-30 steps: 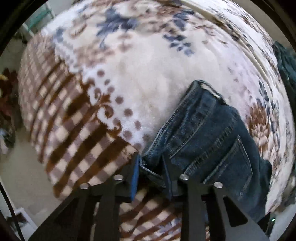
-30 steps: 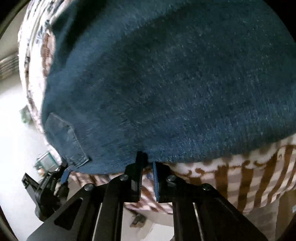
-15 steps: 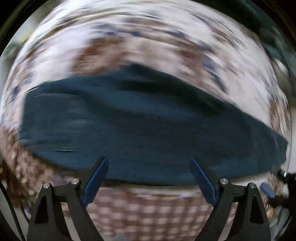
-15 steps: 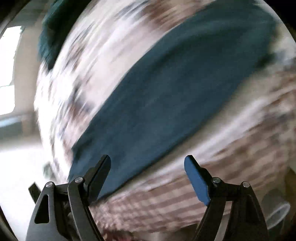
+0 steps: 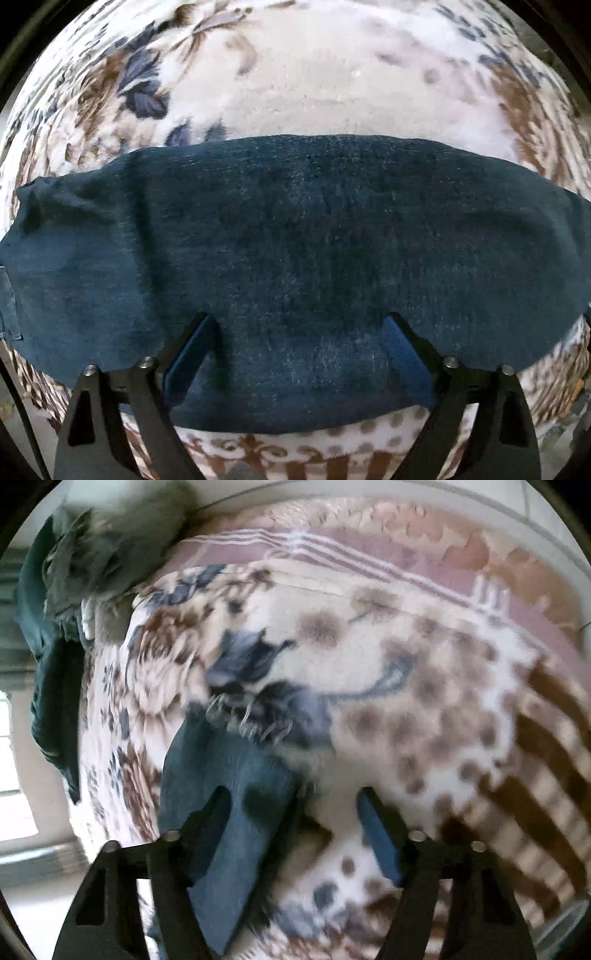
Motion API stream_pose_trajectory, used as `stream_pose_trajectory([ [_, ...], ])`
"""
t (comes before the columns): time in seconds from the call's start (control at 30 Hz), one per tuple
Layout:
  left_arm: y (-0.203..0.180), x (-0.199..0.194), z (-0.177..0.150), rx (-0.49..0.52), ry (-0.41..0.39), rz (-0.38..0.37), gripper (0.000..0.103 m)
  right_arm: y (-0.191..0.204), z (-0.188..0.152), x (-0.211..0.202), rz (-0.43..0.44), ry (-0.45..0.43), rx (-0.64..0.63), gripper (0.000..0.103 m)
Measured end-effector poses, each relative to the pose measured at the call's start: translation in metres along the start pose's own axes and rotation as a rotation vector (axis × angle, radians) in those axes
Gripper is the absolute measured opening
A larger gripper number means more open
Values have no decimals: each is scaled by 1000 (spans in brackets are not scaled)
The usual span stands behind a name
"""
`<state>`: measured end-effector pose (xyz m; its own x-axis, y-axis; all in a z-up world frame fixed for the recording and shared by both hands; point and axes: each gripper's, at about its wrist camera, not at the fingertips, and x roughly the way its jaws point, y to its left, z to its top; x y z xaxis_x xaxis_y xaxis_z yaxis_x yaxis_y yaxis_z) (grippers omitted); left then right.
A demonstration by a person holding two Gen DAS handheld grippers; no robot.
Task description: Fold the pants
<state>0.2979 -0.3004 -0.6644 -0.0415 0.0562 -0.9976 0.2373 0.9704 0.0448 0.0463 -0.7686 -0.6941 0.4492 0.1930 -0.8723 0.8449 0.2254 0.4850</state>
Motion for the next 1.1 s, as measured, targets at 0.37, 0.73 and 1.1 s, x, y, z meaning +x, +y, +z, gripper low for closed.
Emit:
stream_pose_trajectory([
  [0.37, 7, 11, 4, -52, -10, -6, 103, 18, -10, 45, 222, 102, -25, 39],
  [0.73, 6, 20, -11, -59, -6, -12, 103, 36, -23, 79, 401, 98, -28, 44],
  [1.1, 1, 17, -12, -52, 2, -10, 103, 75, -37, 98, 357, 122, -131, 43],
])
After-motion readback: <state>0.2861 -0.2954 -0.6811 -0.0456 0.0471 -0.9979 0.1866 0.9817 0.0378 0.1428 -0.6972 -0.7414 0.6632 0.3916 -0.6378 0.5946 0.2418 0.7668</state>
